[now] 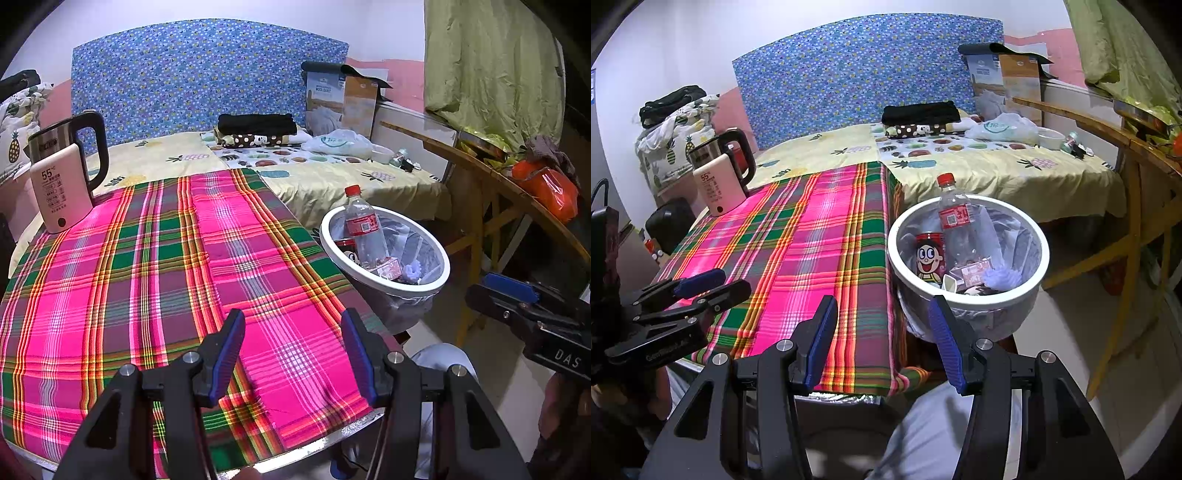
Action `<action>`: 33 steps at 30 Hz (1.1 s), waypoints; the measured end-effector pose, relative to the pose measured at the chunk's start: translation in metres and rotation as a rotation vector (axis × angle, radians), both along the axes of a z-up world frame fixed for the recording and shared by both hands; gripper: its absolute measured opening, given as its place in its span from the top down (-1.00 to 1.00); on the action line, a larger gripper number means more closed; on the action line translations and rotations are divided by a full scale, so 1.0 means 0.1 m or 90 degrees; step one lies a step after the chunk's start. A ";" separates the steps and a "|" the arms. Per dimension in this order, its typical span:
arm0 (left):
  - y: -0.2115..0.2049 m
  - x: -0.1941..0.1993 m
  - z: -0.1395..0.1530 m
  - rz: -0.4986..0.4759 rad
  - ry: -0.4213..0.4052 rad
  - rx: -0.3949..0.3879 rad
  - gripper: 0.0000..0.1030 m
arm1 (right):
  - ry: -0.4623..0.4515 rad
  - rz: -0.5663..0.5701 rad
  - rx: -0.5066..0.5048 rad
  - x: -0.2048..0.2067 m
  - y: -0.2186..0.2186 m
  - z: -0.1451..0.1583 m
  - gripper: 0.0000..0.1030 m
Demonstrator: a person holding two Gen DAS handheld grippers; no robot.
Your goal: Collect trash
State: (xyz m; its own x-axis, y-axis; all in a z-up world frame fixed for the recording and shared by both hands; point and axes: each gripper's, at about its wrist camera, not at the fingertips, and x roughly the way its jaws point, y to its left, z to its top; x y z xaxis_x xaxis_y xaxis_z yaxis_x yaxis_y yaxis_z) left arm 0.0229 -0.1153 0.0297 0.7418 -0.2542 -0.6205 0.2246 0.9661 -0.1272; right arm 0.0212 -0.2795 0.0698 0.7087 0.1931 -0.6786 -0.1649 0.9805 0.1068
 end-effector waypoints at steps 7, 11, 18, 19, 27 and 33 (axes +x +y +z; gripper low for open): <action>-0.01 -0.01 0.01 0.001 -0.002 0.002 -0.09 | -0.002 0.001 0.000 0.00 0.00 0.01 -0.03; -0.01 -0.01 0.01 0.000 -0.002 0.002 -0.09 | -0.001 0.001 0.000 0.00 0.00 0.01 -0.03; -0.01 -0.01 0.01 0.000 -0.002 0.002 -0.09 | -0.001 0.001 0.000 -0.01 0.00 0.01 -0.03; 0.00 -0.01 0.01 0.001 -0.002 0.003 -0.09 | -0.001 0.001 0.000 0.00 0.00 0.01 -0.03; 0.00 -0.02 0.02 0.005 -0.003 0.007 -0.09 | -0.001 0.001 0.001 -0.01 0.00 0.01 -0.03; 0.02 -0.02 0.02 0.006 -0.003 0.008 -0.09 | -0.001 0.001 0.001 -0.01 0.00 0.01 -0.03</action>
State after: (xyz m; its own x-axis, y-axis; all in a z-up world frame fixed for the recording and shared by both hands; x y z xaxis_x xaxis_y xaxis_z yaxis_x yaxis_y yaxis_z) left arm 0.0209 -0.1137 0.0313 0.7471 -0.2398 -0.6200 0.2168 0.9696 -0.1138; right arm 0.0203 -0.2795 0.0710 0.7095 0.1949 -0.6772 -0.1663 0.9802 0.1078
